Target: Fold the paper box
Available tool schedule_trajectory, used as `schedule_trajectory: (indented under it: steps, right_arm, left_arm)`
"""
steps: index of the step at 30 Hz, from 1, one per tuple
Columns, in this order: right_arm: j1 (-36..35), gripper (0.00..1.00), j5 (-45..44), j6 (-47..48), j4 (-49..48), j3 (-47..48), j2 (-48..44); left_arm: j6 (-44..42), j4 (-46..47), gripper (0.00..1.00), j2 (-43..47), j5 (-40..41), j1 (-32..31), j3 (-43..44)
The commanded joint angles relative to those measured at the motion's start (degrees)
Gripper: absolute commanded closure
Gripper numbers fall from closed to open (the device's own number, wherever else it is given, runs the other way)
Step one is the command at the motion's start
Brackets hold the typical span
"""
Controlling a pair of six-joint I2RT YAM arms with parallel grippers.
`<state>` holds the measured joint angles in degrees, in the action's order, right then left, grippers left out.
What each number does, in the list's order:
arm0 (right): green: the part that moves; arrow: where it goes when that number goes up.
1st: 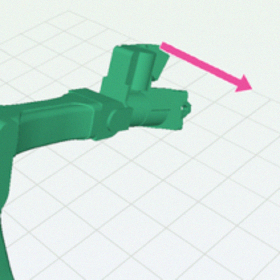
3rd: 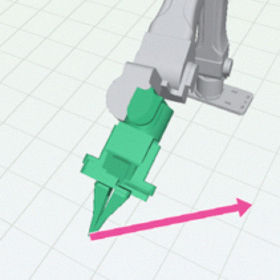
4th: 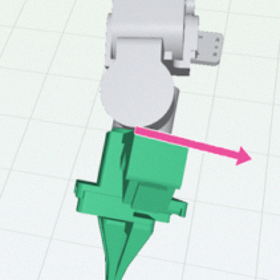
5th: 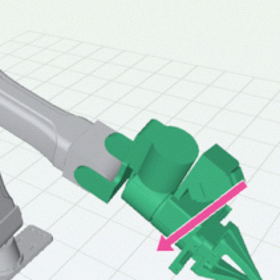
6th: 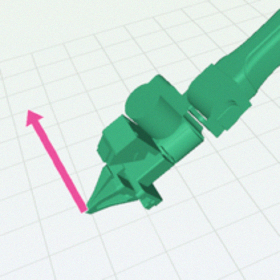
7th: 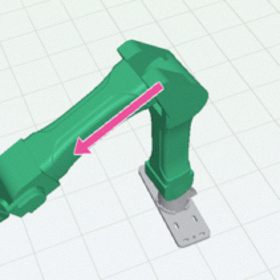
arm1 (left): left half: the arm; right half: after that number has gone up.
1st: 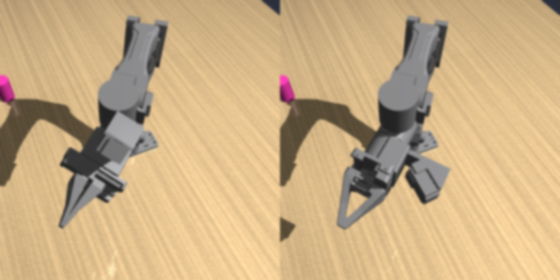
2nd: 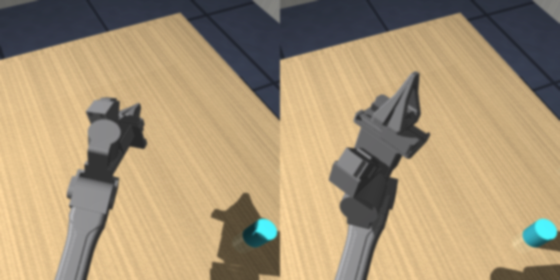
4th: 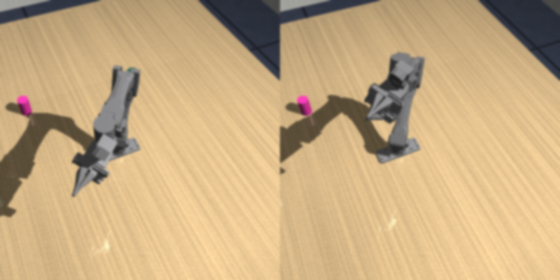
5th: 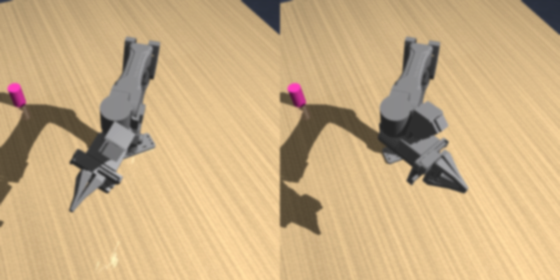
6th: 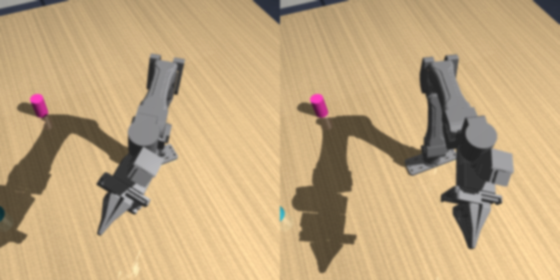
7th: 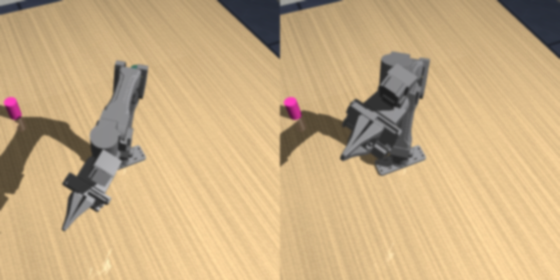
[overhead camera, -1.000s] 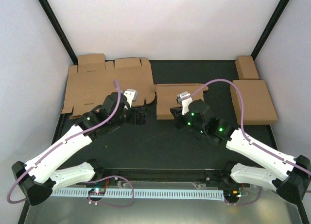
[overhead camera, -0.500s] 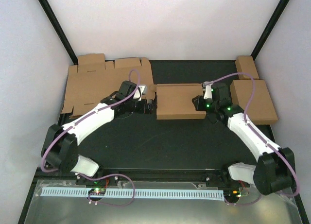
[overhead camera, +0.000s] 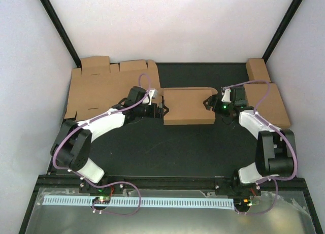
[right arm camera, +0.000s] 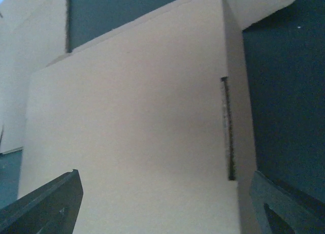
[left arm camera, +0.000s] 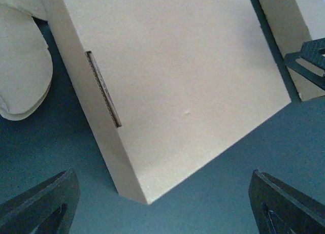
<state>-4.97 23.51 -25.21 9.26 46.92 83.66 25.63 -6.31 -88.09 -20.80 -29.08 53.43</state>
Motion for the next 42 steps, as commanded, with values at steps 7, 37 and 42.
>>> schedule_trajectory:
  steps: [7,37,42]
  right_arm:
    - [0.9,0.09,-0.1,-1.9,-4.7,2.6,9.0]
    - [-24.9,0.3,5.7,-12.0,2.0,-24.1,-24.4]
    - [-32.8,0.25,4.4,-17.0,3.4,-23.6,-29.7]
  left_arm:
    - [2.5,8.1,0.12,-9.5,-4.9,1.1,1.3]
    - [3.4,-7.3,0.31,15.9,2.3,0.9,-22.7]
    - [4.7,-13.0,0.14,25.1,10.1,1.0,-23.2]
